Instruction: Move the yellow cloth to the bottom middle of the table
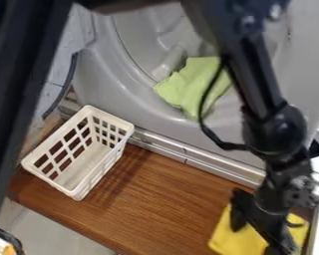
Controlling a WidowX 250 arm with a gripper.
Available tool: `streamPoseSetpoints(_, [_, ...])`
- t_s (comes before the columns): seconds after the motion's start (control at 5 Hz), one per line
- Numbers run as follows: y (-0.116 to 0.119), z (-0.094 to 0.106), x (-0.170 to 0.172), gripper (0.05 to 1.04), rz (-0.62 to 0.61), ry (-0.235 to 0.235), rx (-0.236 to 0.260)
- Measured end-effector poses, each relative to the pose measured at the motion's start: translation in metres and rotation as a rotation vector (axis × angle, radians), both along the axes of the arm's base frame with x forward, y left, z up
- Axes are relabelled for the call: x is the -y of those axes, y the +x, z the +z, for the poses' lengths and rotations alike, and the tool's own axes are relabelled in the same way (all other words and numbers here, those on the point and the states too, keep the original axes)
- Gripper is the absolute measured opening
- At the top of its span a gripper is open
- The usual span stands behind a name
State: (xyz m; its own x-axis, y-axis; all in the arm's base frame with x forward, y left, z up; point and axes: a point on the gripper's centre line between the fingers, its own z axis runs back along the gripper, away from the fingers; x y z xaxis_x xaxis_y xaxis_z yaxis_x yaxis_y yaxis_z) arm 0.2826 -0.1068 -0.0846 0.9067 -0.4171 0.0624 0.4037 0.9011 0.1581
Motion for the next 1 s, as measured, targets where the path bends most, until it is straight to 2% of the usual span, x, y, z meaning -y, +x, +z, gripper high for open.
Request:
streamPoseSetpoints(0.2, [0.004,0.004,-0.059,1.001,0.059,0.059,0.022])
streamPoseSetpoints(0.4, [0.0,0.006,-0.11,1.001,0.121,0.097,0.026])
streamPoseSetpoints(0.6, [-0.004,0.005,-0.134,1.001,0.163,0.09,0.018])
streamPoseSetpoints(1.0, [-0.009,0.003,-0.123,1.001,0.11,0.028,-0.023])
